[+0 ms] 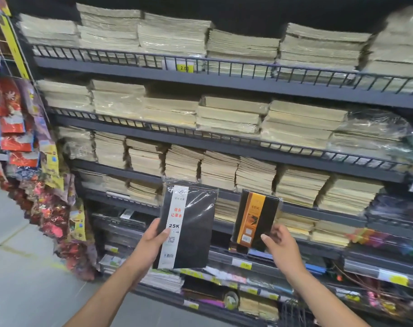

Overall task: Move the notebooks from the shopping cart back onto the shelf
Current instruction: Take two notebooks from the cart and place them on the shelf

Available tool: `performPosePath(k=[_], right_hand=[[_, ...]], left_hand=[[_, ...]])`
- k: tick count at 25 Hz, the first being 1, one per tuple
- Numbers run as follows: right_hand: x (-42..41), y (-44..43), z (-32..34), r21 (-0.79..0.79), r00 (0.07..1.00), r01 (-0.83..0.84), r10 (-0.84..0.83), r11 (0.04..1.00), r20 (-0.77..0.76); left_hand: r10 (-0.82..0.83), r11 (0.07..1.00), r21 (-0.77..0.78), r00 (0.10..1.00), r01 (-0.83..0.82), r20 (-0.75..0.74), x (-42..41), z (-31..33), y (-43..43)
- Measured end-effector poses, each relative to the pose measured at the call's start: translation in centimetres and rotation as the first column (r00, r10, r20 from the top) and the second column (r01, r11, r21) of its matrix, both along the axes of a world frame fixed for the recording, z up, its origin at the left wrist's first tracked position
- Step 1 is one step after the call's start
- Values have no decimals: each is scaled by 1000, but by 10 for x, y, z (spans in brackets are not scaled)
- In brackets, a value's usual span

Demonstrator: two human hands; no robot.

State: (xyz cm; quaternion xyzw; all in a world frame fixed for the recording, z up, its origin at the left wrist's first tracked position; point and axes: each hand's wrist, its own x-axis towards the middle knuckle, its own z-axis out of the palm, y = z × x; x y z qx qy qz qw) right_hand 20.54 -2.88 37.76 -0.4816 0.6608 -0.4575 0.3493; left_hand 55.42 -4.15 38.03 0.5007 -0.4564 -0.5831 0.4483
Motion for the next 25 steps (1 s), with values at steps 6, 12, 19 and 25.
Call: performPosePath(k=[6,12,19,25], right_hand=[[-16,-27,-28,-22,995,94,-93,995,20],[-20,-63,-100,-58,983,147,-140,987,120],[-18,-95,-235,-171,956,223,-181,960,230],[-21,-114,-366,-318,961,236,-173,918,215]], left_hand=[[-122,992,-37,993,122,-5,-25,-14,-65],[-215,975,-60,977,215,16,-25,-80,-118],[-279,950,-145,960,275,-3,-19,-211,-160],[-266,928,-285,963,240,-53,-16,-346,-169]])
